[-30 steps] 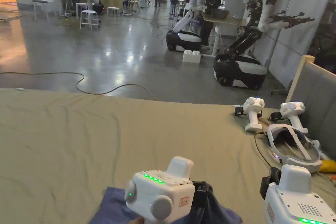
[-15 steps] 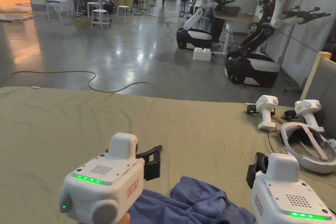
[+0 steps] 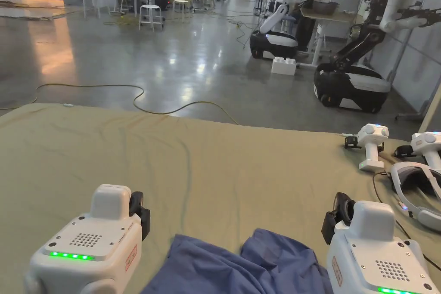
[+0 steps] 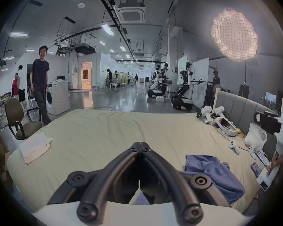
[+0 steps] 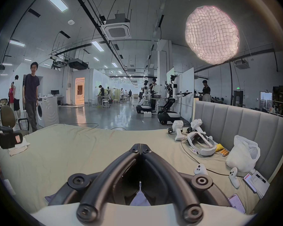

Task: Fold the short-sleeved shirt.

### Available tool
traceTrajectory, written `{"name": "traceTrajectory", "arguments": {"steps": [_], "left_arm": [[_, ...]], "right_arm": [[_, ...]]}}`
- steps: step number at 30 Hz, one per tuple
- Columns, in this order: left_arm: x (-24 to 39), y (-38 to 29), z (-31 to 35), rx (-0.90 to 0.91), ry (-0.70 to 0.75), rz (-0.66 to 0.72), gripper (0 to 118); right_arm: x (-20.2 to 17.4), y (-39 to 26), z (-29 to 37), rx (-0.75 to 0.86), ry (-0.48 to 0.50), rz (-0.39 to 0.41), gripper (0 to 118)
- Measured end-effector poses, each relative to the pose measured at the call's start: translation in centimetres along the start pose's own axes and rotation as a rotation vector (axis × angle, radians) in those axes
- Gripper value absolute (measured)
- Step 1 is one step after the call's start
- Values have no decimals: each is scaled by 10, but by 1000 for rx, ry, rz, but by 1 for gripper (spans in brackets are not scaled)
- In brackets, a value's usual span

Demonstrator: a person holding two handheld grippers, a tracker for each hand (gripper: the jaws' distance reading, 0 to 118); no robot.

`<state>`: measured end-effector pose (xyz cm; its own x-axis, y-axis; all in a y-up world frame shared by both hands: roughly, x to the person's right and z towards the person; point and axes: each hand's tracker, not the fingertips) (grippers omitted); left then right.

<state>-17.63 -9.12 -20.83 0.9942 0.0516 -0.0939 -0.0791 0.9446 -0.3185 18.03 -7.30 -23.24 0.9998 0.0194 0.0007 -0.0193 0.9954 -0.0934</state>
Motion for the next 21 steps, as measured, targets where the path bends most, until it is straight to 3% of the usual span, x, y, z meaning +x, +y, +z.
{"name": "traceTrajectory", "arguments": {"steps": [7,10,11,12,13,21], "left_arm": [[-26,-49,-65,-498,-135,108,0],[-29,-73,-89,-626,-109,82,3],[-29,-80,-99,-687,-110,78,15],[-28,-86,-102,-732,-112,85,42],[-28,-93,-110,-785,-102,90,54],[-13,-131,-132,-962,-37,74,56]], "right_arm": [[4,-2,-6,-36,-5,16,0],[11,-10,-9,-75,-4,12,0],[13,-12,-9,-85,-7,8,0],[14,-15,-10,-98,-11,7,0],[16,-17,-10,-108,-15,8,0],[30,-32,-11,-164,-41,17,0]]}}
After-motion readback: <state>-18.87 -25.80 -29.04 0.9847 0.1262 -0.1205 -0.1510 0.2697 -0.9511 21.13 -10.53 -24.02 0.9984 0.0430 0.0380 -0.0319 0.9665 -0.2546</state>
